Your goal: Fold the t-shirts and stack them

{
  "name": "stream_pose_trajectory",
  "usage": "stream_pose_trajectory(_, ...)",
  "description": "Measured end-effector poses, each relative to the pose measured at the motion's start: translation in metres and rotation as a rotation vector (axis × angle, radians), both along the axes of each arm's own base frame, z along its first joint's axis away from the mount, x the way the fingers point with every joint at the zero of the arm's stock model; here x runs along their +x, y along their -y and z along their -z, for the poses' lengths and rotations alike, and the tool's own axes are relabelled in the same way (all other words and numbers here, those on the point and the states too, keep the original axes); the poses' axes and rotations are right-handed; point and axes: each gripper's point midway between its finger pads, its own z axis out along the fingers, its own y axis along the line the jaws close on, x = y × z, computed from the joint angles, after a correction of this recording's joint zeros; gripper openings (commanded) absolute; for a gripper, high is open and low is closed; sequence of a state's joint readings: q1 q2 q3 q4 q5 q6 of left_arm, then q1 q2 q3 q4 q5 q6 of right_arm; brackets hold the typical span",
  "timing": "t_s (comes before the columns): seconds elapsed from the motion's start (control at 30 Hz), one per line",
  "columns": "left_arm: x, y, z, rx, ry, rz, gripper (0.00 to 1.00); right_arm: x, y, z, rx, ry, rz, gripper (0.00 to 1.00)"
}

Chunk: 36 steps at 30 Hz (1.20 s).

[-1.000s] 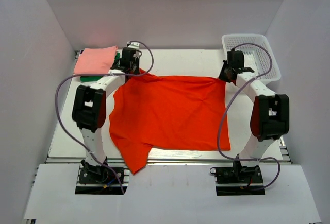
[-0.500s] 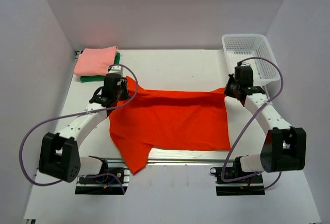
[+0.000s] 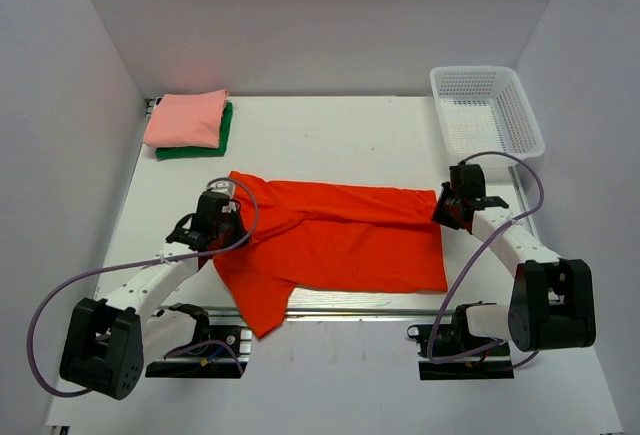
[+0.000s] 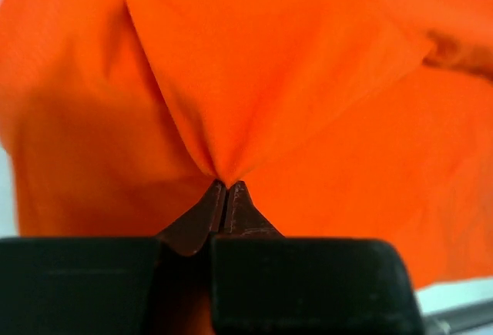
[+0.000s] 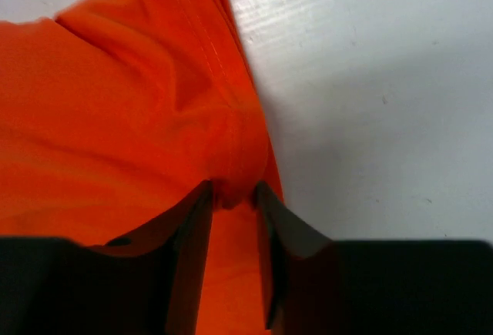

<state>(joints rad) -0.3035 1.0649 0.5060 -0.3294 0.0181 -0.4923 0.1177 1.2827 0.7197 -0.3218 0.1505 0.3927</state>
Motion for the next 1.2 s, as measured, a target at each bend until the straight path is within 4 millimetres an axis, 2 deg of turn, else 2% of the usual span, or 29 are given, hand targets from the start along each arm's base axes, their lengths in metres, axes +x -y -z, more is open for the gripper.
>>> stream_pose_trajectory(0.03, -0.004, 0.002, 0.003, -0.011, -0.017, 0.010, 0.14, -0.005, 0.000, 0.006, 0.004, -0.020, 0.010, 0.49)
stream_pose_trajectory(0.07, -0.009, 0.003, 0.006, -0.018, -0.037, 0.016, 0.30, -0.009, 0.001, 0.010, 0.002, -0.033, 0.015, 0.56)
stream_pose_trajectory(0.1, -0.013, 0.004, 0.009, -0.023, -0.053, 0.022, 0.37, -0.012, 0.002, 0.012, 0.002, -0.043, 0.020, 0.65)
stream_pose_trajectory(0.13, -0.017, 0.005, 0.010, -0.029, -0.072, 0.025, 0.44, -0.014, 0.002, 0.014, 0.002, -0.052, 0.025, 0.68)
stream_pose_trajectory(0.17, -0.021, 0.005, 0.011, -0.036, -0.086, 0.023, 0.67, -0.015, 0.003, 0.014, -0.001, -0.054, 0.028, 0.71)
stream_pose_trajectory(0.2, -0.024, 0.006, 0.011, -0.042, -0.097, 0.020, 0.78, -0.014, 0.003, 0.014, -0.002, -0.052, 0.029, 0.75)
stream_pose_trajectory(0.23, -0.026, 0.006, 0.010, -0.049, -0.103, 0.016, 0.92, -0.014, 0.003, 0.013, -0.003, -0.052, 0.032, 0.85)
stream_pose_trajectory(0.27, -0.029, 0.005, 0.008, -0.050, -0.109, 0.011, 1.00, -0.014, 0.004, 0.013, -0.004, -0.052, 0.035, 0.87)
stream_pose_trajectory(0.3, -0.030, 0.003, 0.004, -0.046, -0.112, -0.001, 1.00, -0.014, 0.004, 0.013, -0.006, -0.054, 0.037, 0.90)
stream_pose_trajectory(0.37, -0.024, 0.001, -0.012, -0.042, -0.094, -0.025, 1.00, -0.013, 0.005, 0.009, -0.011, -0.048, 0.034, 0.90)
stream_pose_trajectory(0.57, 0.034, 0.009, -0.085, -0.060, 0.115, -0.049, 1.00, 0.011, -0.007, -0.024, 0.038, 0.062, -0.013, 0.90)
stream_pose_trajectory(0.67, 0.060, 0.016, -0.090, -0.053, 0.141, -0.036, 1.00, 0.021, -0.019, -0.027, 0.082, 0.084, -0.059, 0.90)
stream_pose_trajectory(0.8, 0.098, 0.024, -0.059, -0.015, 0.092, -0.021, 1.00, 0.037, -0.035, -0.011, 0.132, 0.039, -0.115, 0.90)
stream_pose_trajectory(1.0, 0.134, 0.030, 0.004, 0.036, -0.002, -0.004, 1.00, 0.054, -0.044, 0.028, 0.151, -0.046, -0.134, 0.90)
stream_pose_trajectory(1.07, 0.146, 0.030, 0.019, 0.054, -0.023, -0.010, 1.00, 0.059, -0.043, 0.032, 0.146, -0.055, -0.124, 0.90)
stream_pose_trajectory(1.1, 0.153, 0.027, 0.025, 0.062, -0.024, -0.017, 1.00, 0.065, -0.042, 0.031, 0.139, -0.045, -0.118, 0.90)
stream_pose_trajectory(1.2, 0.175, 0.022, 0.025, 0.059, -0.001, -0.039, 1.00, 0.079, -0.037, 0.033, 0.114, -0.036, -0.090, 0.90)
